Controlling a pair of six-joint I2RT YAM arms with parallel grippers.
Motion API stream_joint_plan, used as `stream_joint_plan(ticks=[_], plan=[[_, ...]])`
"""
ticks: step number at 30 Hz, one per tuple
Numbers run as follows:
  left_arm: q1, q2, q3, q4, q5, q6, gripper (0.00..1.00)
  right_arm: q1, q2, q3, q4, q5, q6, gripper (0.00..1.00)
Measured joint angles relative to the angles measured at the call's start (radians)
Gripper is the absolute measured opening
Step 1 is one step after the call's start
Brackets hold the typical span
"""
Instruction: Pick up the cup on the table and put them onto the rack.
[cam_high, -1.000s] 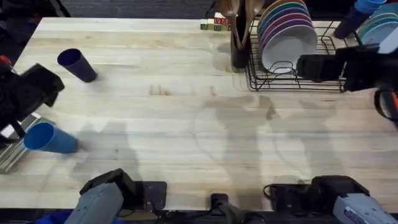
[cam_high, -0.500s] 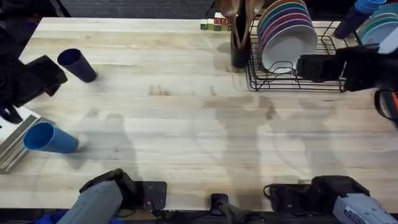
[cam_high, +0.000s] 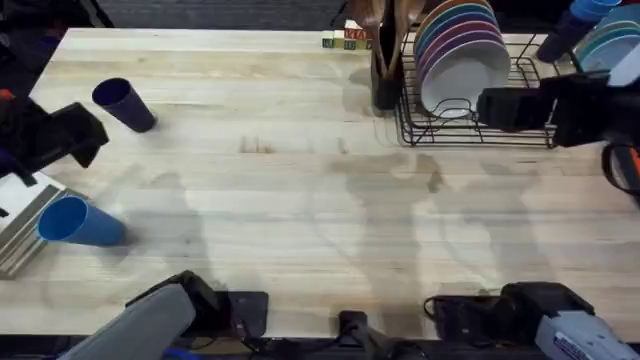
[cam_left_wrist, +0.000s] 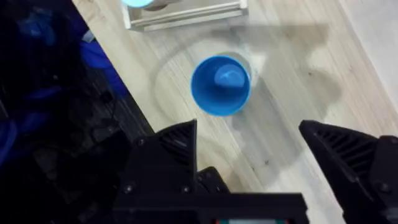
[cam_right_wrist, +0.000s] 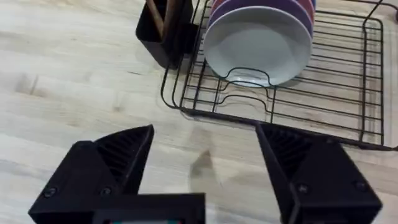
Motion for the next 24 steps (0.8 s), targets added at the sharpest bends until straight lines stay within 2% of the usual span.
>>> stream_joint_plan(ticks=[5, 8, 11, 18, 24], plan=[[0.057, 0.001, 0.000, 0.008, 0.032, 0.000, 0.993, 0.000, 0.000, 0.000, 0.000, 0.000, 0.000, 0.996], [0.074, 0.005, -0.001, 0.015, 0.044, 0.000, 0.993, 0.000, 0.000, 0.000, 0.000, 0.000, 0.000, 0.997], [0.076, 0.005, -0.028, 0.049, 0.046, -0.001, 0.993, 0.000, 0.000, 0.000, 0.000, 0.000, -0.005, 0.996], [0.076, 0.005, -0.171, 0.165, 0.056, -0.003, 0.993, 0.000, 0.000, 0.000, 0.000, 0.000, -0.011, 0.997], [0.076, 0.005, -0.229, 0.255, 0.072, 0.001, 0.993, 0.000, 0.000, 0.000, 0.000, 0.000, -0.012, 0.997]])
